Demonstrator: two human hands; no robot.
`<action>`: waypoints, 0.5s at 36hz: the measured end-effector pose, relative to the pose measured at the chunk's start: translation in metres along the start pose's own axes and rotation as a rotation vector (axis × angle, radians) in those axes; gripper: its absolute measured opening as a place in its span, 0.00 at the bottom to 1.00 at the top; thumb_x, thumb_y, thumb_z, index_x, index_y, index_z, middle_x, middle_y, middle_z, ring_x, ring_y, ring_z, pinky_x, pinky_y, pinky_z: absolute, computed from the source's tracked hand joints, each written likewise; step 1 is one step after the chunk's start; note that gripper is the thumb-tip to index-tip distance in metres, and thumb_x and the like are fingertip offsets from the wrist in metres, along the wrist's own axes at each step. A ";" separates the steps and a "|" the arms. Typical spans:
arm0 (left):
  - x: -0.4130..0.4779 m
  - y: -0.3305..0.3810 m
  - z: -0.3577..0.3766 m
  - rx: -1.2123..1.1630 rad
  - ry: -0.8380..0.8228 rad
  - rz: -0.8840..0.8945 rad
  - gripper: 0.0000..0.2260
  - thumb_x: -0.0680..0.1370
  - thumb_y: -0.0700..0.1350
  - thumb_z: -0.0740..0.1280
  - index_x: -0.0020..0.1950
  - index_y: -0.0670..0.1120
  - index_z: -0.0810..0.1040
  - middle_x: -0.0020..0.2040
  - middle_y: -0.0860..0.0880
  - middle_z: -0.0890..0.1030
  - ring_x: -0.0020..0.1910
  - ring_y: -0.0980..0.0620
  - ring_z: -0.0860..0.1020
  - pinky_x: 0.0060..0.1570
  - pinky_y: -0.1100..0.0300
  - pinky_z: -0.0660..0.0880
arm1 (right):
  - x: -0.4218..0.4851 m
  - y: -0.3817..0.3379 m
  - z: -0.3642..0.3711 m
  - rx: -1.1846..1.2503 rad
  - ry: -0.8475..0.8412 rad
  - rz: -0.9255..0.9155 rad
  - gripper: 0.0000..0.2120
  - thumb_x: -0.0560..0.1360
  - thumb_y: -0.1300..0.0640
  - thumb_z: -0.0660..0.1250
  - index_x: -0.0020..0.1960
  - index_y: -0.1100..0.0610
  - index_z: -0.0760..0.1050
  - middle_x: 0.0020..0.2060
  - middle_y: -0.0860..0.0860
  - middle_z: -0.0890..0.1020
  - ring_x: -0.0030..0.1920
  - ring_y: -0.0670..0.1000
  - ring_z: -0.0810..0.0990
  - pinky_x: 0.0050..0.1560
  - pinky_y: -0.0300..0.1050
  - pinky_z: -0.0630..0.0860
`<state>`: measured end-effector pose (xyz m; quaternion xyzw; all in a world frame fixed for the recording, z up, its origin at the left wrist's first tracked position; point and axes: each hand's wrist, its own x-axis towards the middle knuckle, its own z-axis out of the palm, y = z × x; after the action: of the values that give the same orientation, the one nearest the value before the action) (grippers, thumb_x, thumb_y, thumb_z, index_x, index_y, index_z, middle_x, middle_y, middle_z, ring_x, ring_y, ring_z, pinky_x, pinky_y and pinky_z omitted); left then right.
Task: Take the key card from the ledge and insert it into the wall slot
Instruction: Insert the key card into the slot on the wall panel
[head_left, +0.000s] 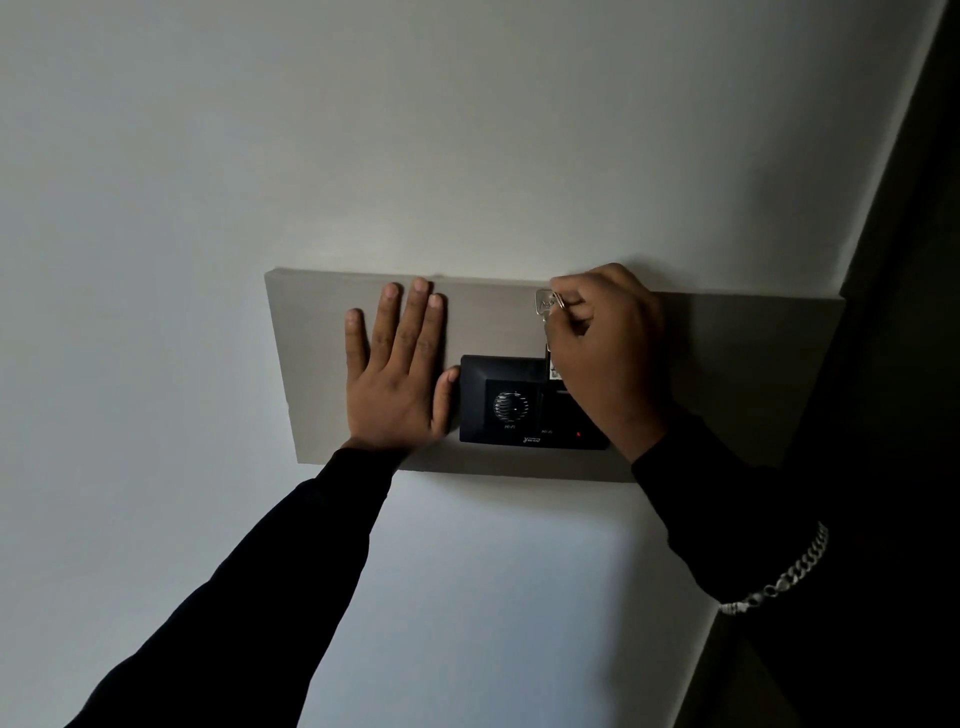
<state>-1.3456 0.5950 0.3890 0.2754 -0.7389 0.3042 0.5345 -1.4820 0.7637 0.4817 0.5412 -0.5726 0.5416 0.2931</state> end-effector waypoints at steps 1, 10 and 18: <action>0.000 0.000 0.000 0.001 0.003 0.000 0.30 0.81 0.55 0.51 0.81 0.44 0.55 0.81 0.45 0.57 0.81 0.43 0.54 0.76 0.34 0.56 | 0.000 0.000 0.000 0.004 0.010 0.024 0.08 0.68 0.66 0.67 0.45 0.63 0.82 0.42 0.58 0.83 0.37 0.56 0.83 0.43 0.54 0.80; -0.001 -0.001 0.004 0.003 0.020 0.010 0.30 0.80 0.55 0.51 0.80 0.44 0.56 0.81 0.45 0.56 0.81 0.43 0.54 0.76 0.34 0.55 | 0.012 0.006 -0.017 -0.139 -0.122 0.111 0.04 0.67 0.59 0.70 0.37 0.58 0.84 0.35 0.54 0.87 0.41 0.59 0.84 0.47 0.51 0.79; -0.002 -0.001 0.004 0.030 0.009 0.014 0.30 0.80 0.55 0.51 0.81 0.44 0.55 0.81 0.45 0.56 0.82 0.43 0.53 0.76 0.35 0.54 | 0.016 0.019 -0.025 -0.078 -0.256 -0.040 0.02 0.65 0.61 0.75 0.37 0.58 0.85 0.34 0.53 0.87 0.34 0.48 0.83 0.39 0.34 0.74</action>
<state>-1.3465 0.5916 0.3860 0.2769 -0.7335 0.3204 0.5316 -1.5097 0.7786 0.4970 0.6053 -0.6151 0.4394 0.2492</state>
